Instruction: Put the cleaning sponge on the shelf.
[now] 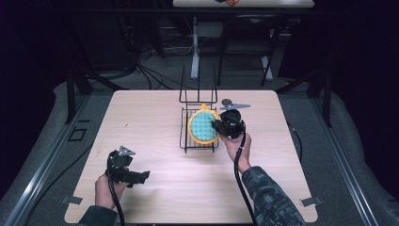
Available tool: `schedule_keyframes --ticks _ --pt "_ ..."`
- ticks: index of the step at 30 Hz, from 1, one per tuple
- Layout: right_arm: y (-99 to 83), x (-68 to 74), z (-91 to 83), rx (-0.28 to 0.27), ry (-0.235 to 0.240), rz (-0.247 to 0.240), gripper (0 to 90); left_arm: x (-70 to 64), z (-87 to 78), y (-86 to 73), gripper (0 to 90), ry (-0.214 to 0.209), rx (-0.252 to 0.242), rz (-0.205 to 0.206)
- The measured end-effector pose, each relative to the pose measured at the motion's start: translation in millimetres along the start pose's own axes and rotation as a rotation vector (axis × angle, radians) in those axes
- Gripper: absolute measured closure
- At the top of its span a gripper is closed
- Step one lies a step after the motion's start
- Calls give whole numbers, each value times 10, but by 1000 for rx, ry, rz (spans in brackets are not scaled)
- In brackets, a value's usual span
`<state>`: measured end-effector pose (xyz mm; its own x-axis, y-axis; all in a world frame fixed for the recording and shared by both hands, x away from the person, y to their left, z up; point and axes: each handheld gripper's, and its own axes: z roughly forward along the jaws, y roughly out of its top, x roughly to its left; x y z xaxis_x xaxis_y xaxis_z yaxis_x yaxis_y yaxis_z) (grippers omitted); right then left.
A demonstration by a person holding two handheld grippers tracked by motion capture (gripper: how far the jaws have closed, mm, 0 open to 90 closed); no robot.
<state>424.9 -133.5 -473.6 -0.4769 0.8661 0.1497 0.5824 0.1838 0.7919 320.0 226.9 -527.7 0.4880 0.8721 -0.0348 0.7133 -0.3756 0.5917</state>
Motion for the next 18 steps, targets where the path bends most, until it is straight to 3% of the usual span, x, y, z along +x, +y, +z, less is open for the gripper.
schedule_keyframes --ticks 18 --pt "-43 65 185 9 -24 7 826 -12 2 0 39 -1 4 2"
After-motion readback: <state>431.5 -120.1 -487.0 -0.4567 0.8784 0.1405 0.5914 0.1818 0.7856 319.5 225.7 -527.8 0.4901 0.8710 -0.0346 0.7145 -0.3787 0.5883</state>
